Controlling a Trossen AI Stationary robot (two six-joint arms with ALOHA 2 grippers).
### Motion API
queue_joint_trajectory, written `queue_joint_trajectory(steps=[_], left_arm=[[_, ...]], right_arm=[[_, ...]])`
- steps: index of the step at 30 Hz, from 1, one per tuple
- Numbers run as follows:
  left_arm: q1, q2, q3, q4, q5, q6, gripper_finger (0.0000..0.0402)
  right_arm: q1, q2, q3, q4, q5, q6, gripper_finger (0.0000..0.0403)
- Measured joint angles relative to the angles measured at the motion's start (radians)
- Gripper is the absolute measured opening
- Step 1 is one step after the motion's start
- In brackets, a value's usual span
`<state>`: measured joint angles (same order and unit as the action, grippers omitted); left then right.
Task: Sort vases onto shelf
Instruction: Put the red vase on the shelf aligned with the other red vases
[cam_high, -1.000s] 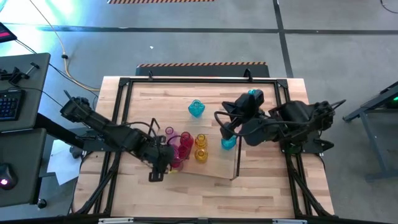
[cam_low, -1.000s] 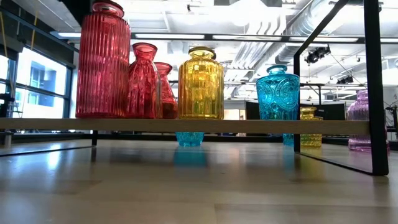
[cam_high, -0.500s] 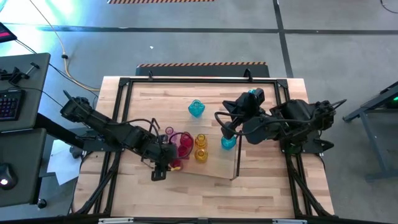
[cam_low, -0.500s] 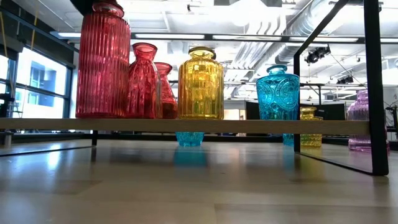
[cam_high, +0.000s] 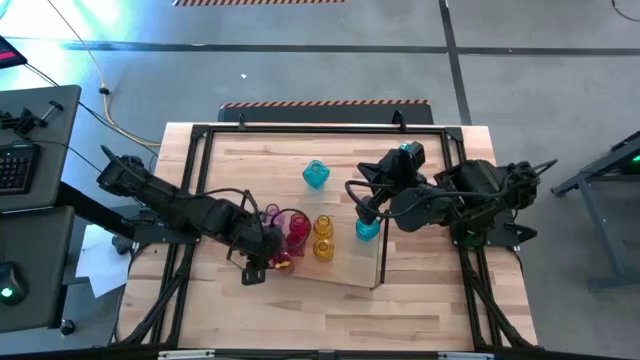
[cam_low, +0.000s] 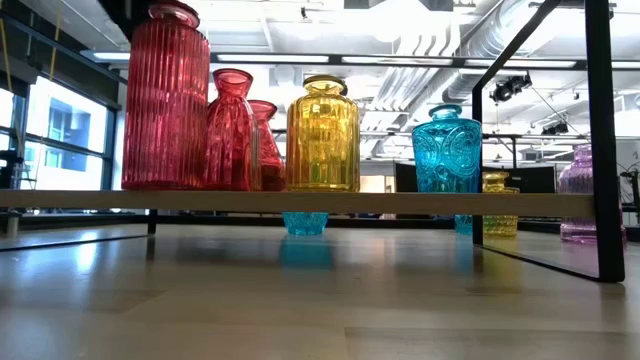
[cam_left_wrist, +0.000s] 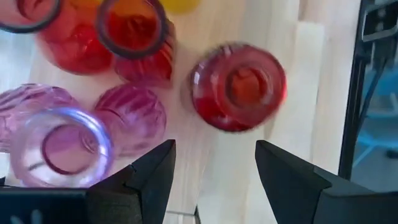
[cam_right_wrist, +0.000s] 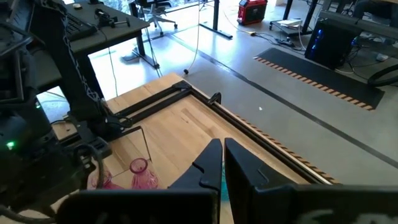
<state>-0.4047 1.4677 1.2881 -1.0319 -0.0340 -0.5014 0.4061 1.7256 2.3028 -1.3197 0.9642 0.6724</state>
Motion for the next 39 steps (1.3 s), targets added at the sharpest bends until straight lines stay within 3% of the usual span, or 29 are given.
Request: queue_joint_trajectory(steps=[8, 22, 32, 39], left_arm=[[-0.053, 0.000, 0.000, -0.025, 0.042, 0.050, 0.0189], [-0.057, 0.000, 0.000, -0.017, -0.004, 0.050, 0.0008], [-0.056, 0.004, 0.000, -0.017, -0.023, 0.050, 0.0001], [-0.059, 0.077, -0.001, -0.010, 0.001, 0.058, 0.0001]], right_arm=[[0.000, 0.000, 0.000, 0.000, -0.003, 0.000, 0.0000], [0.000, 0.000, 0.000, 0.000, -0.003, 0.000, 0.0000], [0.000, 0.000, 0.000, 0.000, -0.003, 0.000, 0.0000], [0.000, 0.000, 0.000, 0.000, -0.003, 0.000, 0.0000]])
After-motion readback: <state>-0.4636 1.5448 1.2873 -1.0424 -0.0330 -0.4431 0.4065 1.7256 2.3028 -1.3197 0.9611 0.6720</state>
